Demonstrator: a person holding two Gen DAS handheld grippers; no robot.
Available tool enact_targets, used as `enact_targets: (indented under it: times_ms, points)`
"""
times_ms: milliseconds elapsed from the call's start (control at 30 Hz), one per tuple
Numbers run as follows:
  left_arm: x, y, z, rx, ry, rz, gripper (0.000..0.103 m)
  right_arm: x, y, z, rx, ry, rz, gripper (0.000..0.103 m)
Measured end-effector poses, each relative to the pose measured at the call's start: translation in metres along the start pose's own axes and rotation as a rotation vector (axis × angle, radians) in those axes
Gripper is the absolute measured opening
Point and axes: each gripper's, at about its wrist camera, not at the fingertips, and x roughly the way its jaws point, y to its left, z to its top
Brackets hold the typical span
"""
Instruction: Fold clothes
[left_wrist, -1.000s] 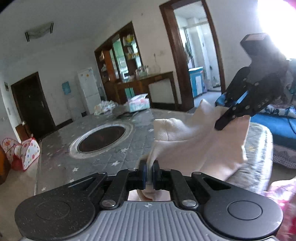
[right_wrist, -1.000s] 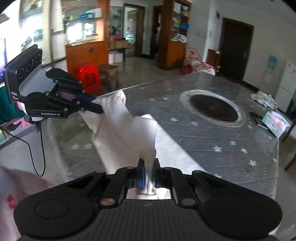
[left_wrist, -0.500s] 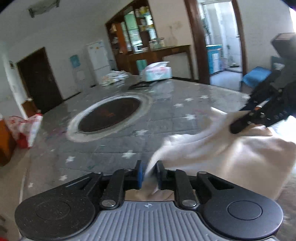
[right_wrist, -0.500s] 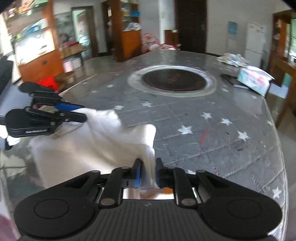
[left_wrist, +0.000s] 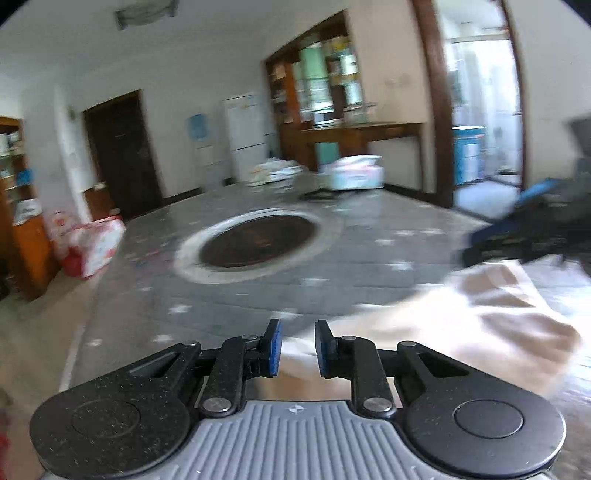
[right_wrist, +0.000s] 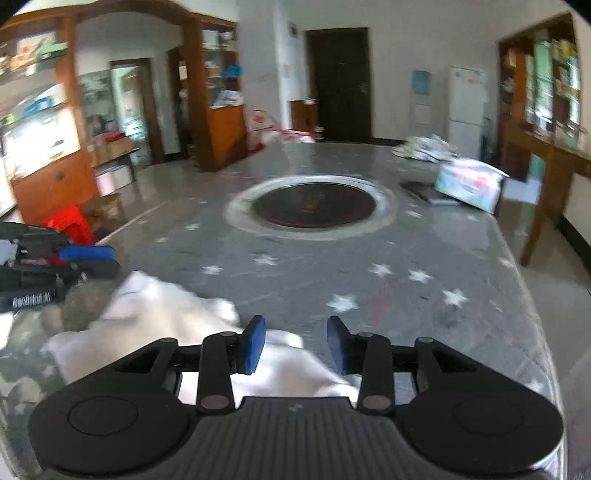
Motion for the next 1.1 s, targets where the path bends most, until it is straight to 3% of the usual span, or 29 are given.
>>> enact_targets:
  times_ms: [133, 300, 533, 667, 833, 1100]
  points:
    - [-0.005, -0.024, -0.012, 0.027, 0.026, -0.083, 0.023, 0.017, 0.023, 0.002, -0.040, 0.039, 0.054, 0.036]
    - [0.005, -0.027, -0.028, 0.028, 0.088, -0.071, 0.023, 0.050, 0.034, 0.000, -0.033, 0.091, 0.025, 0.036]
    - [-0.005, -0.020, -0.034, -0.013, 0.087, -0.070, 0.023, 0.066, 0.029, 0.008, -0.003, 0.086, -0.019, 0.036]
    - [-0.007, -0.017, -0.036, -0.046, 0.087, -0.065, 0.024, 0.054, 0.048, 0.016, -0.079, 0.057, 0.058, 0.036]
    - [-0.013, -0.013, -0.041, -0.088, 0.085, -0.053, 0.026, 0.065, 0.082, 0.019, -0.183, 0.085, 0.157, 0.035]
    - [-0.021, -0.009, -0.050, -0.145, 0.081, -0.059, 0.029, 0.108, 0.123, 0.023, -0.260, 0.129, 0.167, 0.036]
